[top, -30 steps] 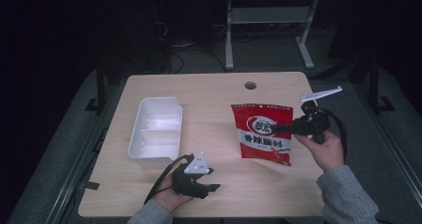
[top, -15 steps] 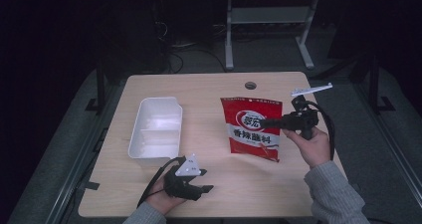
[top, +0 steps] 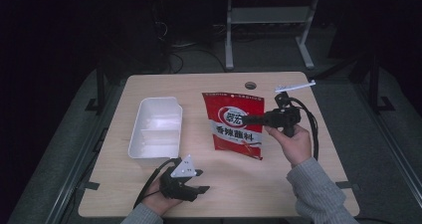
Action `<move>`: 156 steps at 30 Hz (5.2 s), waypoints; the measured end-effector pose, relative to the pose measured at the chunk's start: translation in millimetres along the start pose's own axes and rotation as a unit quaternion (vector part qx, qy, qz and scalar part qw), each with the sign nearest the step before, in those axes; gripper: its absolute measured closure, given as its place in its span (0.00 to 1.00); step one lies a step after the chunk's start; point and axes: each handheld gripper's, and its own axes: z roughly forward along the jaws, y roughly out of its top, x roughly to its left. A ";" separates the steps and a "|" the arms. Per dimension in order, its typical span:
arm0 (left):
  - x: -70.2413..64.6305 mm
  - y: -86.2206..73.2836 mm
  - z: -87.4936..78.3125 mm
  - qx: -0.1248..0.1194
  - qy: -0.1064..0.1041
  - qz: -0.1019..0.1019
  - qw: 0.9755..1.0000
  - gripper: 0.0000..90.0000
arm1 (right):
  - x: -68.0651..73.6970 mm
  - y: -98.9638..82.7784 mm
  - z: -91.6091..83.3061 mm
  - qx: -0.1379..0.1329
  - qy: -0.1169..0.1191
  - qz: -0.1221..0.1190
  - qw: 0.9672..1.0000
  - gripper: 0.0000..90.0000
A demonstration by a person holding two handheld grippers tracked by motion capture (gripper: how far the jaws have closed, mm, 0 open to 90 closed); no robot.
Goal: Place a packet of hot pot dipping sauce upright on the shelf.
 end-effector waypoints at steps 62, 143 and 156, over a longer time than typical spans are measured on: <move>6.0 -32.1 -27.3 0.009 0.006 -0.006 1.000 0.46 | 54.1 58.4 158.1 -0.006 0.079 -0.003 0.997 1.00; 5.4 -38.9 -30.0 0.011 0.006 0.006 1.000 0.44 | 64.0 44.6 236.6 -0.007 0.039 -0.094 0.995 1.00; 4.1 -38.3 -30.2 0.008 0.005 0.007 1.000 0.44 | 69.0 40.8 235.0 -0.030 0.029 -0.098 0.994 1.00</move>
